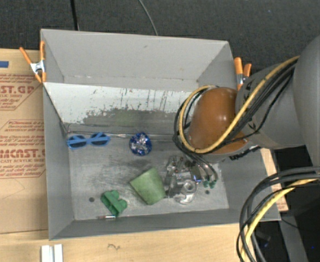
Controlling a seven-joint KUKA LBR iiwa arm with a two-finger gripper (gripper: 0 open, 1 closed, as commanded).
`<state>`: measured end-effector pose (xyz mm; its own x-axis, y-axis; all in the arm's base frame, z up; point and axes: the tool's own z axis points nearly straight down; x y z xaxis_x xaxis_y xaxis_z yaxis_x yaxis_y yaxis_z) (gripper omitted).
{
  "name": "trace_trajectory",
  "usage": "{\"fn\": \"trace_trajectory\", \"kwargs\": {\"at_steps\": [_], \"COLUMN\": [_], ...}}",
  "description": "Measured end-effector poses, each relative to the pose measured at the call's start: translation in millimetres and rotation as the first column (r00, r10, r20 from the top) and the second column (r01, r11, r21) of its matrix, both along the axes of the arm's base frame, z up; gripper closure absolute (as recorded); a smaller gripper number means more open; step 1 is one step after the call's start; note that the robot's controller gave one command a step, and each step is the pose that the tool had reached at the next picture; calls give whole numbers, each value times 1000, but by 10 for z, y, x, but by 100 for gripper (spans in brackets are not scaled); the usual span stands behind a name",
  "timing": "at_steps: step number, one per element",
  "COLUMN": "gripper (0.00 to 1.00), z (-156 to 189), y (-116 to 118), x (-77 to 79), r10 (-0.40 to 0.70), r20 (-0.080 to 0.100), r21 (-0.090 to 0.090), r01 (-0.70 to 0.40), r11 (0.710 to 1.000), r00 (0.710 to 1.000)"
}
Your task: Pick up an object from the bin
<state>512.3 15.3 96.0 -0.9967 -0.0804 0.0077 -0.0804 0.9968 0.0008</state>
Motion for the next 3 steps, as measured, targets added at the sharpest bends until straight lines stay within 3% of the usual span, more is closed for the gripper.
{"fn": "trace_trajectory", "kwargs": {"at_steps": [1, 2, 3], "gripper": [0, 0, 100], "z": [45, -214, -215], "y": [3, 742, 726], "x": [23, -157, -160], "r10": [1, 86, 81], "r20": [8, 28, 27], "r21": [0, 2, 3], "r01": [-1, -86, -81], "r11": [1000, 996, 997], "r00": [1000, 996, 996]}}
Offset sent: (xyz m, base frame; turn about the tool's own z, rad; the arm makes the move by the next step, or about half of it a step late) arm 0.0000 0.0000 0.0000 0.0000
